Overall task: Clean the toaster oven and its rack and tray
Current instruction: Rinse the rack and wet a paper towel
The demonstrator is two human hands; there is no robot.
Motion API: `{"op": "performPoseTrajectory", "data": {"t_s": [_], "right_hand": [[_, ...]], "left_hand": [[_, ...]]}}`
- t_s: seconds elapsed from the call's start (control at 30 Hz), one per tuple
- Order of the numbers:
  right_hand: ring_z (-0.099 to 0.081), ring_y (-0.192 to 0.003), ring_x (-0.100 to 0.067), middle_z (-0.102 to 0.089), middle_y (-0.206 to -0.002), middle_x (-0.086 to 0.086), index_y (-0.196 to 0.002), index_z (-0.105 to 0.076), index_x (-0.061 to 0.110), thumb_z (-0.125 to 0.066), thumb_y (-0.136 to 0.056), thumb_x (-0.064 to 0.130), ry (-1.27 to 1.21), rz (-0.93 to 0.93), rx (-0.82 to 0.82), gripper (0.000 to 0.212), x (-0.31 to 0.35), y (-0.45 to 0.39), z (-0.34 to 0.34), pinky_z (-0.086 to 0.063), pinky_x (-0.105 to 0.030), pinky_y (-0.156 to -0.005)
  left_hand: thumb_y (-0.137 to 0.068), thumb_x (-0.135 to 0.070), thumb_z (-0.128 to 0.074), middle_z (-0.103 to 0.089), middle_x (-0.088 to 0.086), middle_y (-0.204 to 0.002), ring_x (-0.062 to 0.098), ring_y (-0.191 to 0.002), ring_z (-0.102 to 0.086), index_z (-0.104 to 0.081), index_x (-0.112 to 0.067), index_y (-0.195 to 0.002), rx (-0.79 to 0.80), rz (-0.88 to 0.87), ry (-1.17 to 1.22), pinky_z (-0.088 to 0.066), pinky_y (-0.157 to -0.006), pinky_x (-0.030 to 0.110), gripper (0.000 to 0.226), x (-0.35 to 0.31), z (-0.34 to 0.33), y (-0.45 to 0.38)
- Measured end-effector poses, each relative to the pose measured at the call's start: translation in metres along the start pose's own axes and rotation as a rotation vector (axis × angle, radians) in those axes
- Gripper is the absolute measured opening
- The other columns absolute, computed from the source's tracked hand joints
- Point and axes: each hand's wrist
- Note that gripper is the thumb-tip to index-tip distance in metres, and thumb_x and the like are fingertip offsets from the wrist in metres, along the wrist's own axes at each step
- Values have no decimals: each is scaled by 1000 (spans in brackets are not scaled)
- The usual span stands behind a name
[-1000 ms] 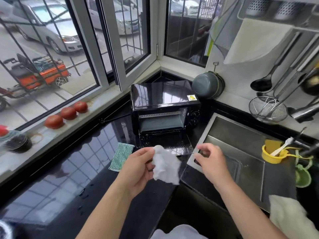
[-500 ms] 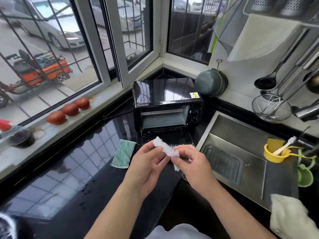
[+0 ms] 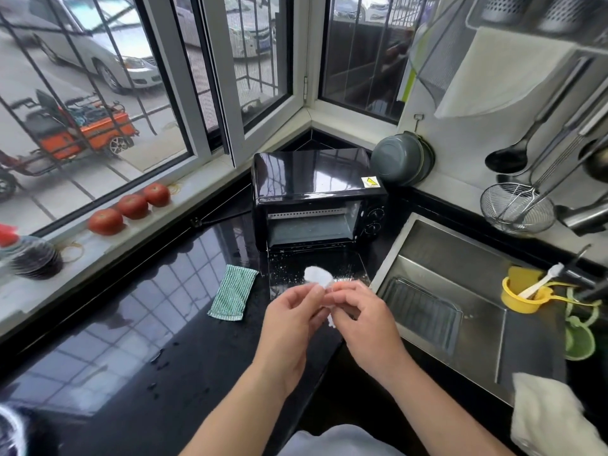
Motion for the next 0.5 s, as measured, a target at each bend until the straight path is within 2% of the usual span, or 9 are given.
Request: {"op": "performPoseTrajectory", "data": {"t_s": [0.13, 0.23, 0.33, 0.4, 0.5], "right_hand": [[-67, -87, -7, -71, -92, 7, -89, -73, 20, -63, -87, -2, -112, -98, -59, 24, 4, -4, 4, -55, -21, -73], [-67, -84, -2, -71, -90, 4, -93, -69, 17, -70, -88, 11, -194, -148, -68, 8, 7, -5, 3, -53, -17, -69], [-68, -91, -5, -71, -95, 5, -98, -67, 19, -75, -86, 25, -227, -180, -3, 15, 7, -5, -1, -56, -22, -76], [-69, -94, -7, -73, -97, 5, -99, -66, 19, -75, -86, 26, -245, -207, 14, 17, 7, -6, -4, -57, -27, -83], [-71, -92, -14, -74, -93, -1, -95, -69, 16, -73, -88, 20, -289, -256, 19, 10, 5, -9, -2, -57, -33, -87]], "left_hand": [[-99, -8, -63, -74, 23, -114, 33, -115, -70, -72, 8, -114, 30, 55, 73, -52, -106, 43, 23, 0, 5, -4], [-96, -5, -62, -74, 23, -116, 33, -111, -71, -77, 5, -107, 52, 102, 151, -52, -107, 44, 21, -3, 7, -6], [-95, -7, -62, -75, 19, -113, 27, -107, -71, -80, 0, -104, 90, 79, 94, -52, -106, 41, 21, -8, 6, -4], [-98, -9, -61, -76, 15, -114, 23, -109, -71, -80, -3, -106, 121, 55, 8, -52, -103, 37, 21, -10, 6, -2], [-101, -11, -60, -77, 14, -113, 22, -109, -72, -80, -6, -108, 134, 25, -100, -53, -98, 32, 22, -10, 11, -2]]}}
Point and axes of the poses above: each hand's wrist, its own y-axis away from the middle knuckle, its own z-axis out of the back of the hand, x = y × z
